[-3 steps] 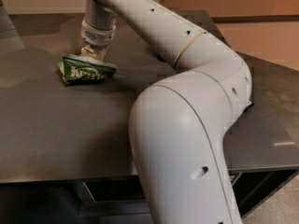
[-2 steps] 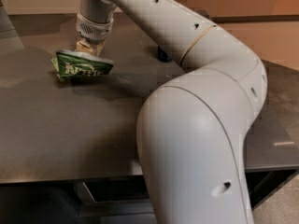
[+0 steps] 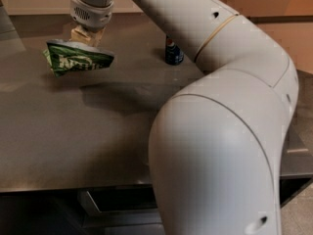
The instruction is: Pick green jalapeno chip bag
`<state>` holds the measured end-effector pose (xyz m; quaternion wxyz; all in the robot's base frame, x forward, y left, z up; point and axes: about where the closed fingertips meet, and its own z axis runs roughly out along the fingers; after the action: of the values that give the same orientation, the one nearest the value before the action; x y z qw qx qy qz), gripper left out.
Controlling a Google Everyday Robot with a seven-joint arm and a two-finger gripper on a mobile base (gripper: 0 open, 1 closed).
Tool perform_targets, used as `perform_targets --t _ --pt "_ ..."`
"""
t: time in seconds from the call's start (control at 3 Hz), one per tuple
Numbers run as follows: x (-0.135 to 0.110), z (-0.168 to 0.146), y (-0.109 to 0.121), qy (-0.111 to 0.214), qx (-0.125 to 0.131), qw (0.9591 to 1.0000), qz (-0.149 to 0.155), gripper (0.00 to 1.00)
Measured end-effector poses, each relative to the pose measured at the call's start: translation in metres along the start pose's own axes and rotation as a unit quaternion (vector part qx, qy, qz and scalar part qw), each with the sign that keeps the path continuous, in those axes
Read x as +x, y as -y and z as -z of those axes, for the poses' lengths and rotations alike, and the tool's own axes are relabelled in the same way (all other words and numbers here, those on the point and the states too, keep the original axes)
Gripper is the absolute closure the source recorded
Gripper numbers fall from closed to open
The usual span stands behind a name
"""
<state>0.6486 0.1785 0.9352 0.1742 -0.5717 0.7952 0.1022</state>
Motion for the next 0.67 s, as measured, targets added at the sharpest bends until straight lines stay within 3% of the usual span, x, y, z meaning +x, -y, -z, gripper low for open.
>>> perform_targets --t 0.67 --pt "-0.018 0.064 -0.002 0.024 0.035 0.999 0.016 1.0"
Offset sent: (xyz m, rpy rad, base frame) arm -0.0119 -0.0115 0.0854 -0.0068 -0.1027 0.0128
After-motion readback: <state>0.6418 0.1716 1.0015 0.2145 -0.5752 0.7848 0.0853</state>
